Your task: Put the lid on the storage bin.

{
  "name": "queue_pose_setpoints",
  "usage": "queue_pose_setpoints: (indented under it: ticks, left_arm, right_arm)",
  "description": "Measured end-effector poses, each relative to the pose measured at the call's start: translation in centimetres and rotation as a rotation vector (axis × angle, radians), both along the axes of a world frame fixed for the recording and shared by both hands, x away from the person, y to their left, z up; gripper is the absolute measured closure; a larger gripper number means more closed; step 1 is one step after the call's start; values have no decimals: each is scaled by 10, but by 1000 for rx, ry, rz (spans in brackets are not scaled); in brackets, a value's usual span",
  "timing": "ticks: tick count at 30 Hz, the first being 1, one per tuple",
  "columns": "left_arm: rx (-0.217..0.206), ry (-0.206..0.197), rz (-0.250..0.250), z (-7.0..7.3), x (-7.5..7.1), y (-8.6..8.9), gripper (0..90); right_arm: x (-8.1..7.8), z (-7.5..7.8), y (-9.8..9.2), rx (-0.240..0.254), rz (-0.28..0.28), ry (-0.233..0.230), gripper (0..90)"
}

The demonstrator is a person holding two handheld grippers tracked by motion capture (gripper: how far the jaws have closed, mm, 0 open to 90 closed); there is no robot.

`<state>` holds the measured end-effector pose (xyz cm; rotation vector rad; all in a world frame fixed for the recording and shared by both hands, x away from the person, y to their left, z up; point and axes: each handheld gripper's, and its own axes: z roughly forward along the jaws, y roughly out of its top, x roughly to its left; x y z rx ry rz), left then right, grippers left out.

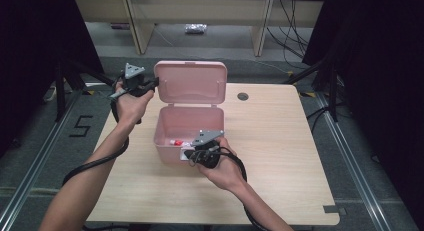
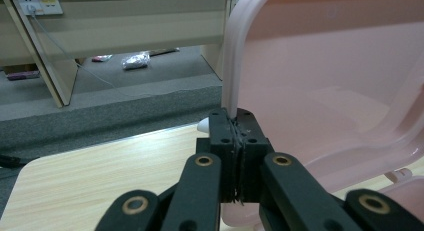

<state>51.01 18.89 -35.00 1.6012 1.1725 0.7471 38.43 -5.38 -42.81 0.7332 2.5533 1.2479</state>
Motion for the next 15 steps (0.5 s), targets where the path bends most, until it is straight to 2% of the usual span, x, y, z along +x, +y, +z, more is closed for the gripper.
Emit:
queue_pose_setpoints:
  ticks: [1,15]
  left_arm:
    - [1,-3,0,0,0,0,883]
    - [19,-23,-2,-1,-8,0,883]
  right_arm:
    - [0,1,-1,-12,6,2,900]
    - [1,1,-1,-11,14,-2,900]
